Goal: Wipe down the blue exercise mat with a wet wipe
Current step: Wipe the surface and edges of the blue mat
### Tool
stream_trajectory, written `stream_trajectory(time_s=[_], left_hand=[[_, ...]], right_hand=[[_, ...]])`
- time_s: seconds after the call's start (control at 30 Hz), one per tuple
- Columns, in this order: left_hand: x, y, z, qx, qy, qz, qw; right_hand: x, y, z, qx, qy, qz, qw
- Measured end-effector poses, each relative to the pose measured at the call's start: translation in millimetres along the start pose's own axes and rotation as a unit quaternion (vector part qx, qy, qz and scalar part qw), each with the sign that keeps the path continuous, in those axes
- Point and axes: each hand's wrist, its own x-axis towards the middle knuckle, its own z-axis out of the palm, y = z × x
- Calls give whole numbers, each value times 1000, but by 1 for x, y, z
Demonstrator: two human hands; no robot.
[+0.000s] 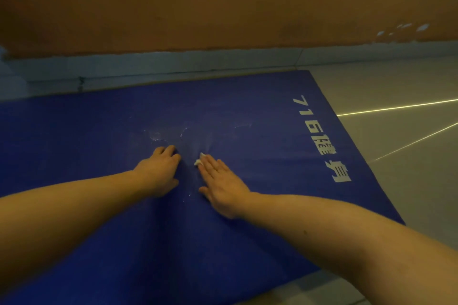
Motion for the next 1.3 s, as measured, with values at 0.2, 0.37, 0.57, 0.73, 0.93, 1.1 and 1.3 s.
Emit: stream_trajectory(time_s=[0.2,0.37,0.57,0.73,0.93,1.1,1.3], left_hand=[[4,-5,7,-20,-9,-47,999],[8,-9,12,-32,-20,-58,998],[10,-6,8,-26,-24,-65,997],[11,-5,6,-23,-28,-74,997],[6,-8,7,-19,-13,-57,998],[3,-9,6,-13,-1,-54,998],[9,-9,0,-28,-9,-65,997]], right_hand=[[-3,110,-43,27,69,217,973],[14,116,-52,88,89,362,924],[49,24,-23,109,91,143,979],[52,8,-13,11,29,-14,999],[50,127,-58,29,99,233,967],[65,120,-67,67,87,356,928],[89,12,-35,88,78,115,986]])
